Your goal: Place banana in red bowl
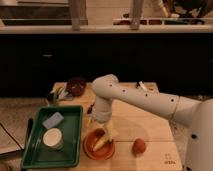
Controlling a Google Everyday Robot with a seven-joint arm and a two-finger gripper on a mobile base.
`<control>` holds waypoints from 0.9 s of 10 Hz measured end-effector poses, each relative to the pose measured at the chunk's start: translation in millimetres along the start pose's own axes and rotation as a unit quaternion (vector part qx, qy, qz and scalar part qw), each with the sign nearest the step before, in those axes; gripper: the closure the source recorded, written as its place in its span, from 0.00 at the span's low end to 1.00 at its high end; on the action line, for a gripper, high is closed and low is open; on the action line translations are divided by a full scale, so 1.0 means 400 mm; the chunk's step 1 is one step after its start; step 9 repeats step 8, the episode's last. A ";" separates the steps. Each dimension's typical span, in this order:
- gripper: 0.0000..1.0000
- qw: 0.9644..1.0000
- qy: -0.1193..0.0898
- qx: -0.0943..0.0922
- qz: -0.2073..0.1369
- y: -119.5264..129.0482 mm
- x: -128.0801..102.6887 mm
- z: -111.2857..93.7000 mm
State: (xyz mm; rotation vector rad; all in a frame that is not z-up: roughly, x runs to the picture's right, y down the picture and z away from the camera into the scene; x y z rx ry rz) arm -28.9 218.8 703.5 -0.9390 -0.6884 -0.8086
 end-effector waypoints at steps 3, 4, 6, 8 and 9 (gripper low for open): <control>0.20 1.000 0.000 0.000 0.006 0.000 0.016 -0.006; 0.20 1.000 0.002 0.000 0.014 0.001 0.032 -0.015; 0.20 1.000 0.005 0.007 0.026 0.011 0.062 -0.033; 0.20 0.999 0.008 0.017 0.040 0.029 0.090 -0.052; 0.20 0.999 0.008 0.017 0.040 0.029 0.090 -0.052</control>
